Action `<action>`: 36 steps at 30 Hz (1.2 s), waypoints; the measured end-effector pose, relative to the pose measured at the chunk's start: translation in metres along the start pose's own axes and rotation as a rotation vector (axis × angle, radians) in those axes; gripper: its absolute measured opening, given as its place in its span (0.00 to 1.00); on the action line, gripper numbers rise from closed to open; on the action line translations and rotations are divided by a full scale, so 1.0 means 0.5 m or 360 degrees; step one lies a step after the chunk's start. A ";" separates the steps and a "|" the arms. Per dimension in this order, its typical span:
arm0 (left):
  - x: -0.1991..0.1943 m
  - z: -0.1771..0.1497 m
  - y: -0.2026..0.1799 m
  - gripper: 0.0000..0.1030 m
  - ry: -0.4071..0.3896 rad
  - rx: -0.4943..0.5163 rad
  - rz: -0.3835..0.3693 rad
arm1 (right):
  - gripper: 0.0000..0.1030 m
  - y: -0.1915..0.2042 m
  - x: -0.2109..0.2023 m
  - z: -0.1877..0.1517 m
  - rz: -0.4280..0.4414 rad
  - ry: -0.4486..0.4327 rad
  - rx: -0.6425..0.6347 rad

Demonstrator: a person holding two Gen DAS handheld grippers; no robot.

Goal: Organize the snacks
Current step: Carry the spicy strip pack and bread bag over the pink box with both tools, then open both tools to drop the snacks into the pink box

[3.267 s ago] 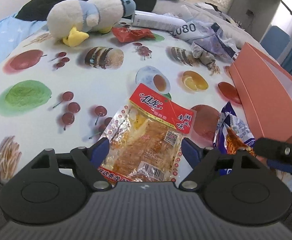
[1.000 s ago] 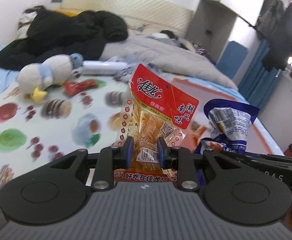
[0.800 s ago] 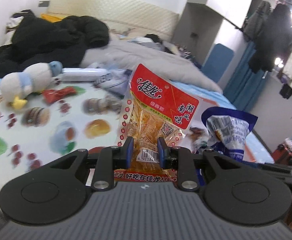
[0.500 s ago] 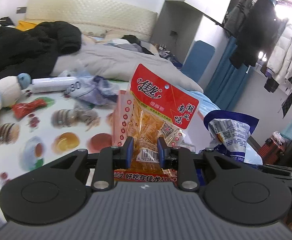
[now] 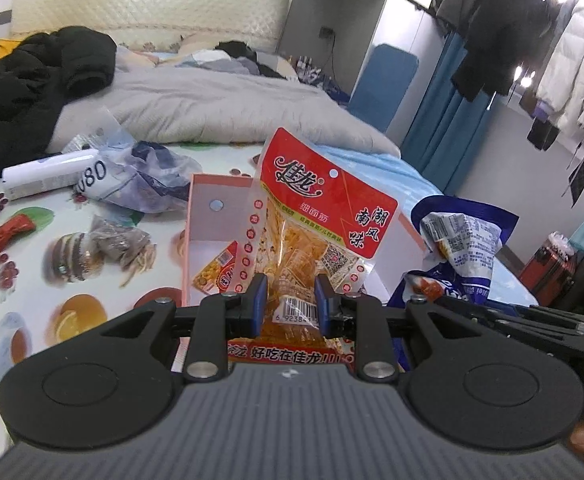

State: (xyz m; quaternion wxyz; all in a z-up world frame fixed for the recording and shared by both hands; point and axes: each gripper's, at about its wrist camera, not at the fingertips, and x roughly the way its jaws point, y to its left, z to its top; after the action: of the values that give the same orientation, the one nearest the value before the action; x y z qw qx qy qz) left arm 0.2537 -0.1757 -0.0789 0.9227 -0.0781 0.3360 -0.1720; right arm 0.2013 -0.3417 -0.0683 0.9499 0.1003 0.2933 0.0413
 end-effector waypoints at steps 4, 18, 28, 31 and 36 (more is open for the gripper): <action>0.072 0.009 0.001 0.29 0.0079 0.0030 0.0019 | 0.28 -0.029 0.057 0.000 -0.0001 0.0040 0.0035; 0.134 -0.002 0.034 0.45 0.0168 0.0096 0.0020 | 0.36 -0.050 0.165 -0.027 0.0013 0.0190 0.0058; 0.017 -0.010 0.025 0.57 0.0040 0.0136 0.0067 | 0.63 -0.033 0.104 -0.030 0.0018 0.0129 0.0081; -0.036 -0.016 0.030 0.57 0.0001 0.0134 0.0082 | 0.63 -0.015 0.073 -0.032 0.0034 0.0085 0.0063; -0.122 -0.035 0.046 0.57 -0.0047 0.0122 0.0119 | 0.63 0.025 0.021 -0.044 0.0082 0.0017 0.0055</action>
State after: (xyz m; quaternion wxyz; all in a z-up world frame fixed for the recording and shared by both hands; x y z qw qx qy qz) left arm 0.2051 -0.1321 -0.0620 0.9357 -0.0325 0.3182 -0.1489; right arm 0.1973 -0.3246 -0.0892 0.9450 0.1240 0.2963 0.0610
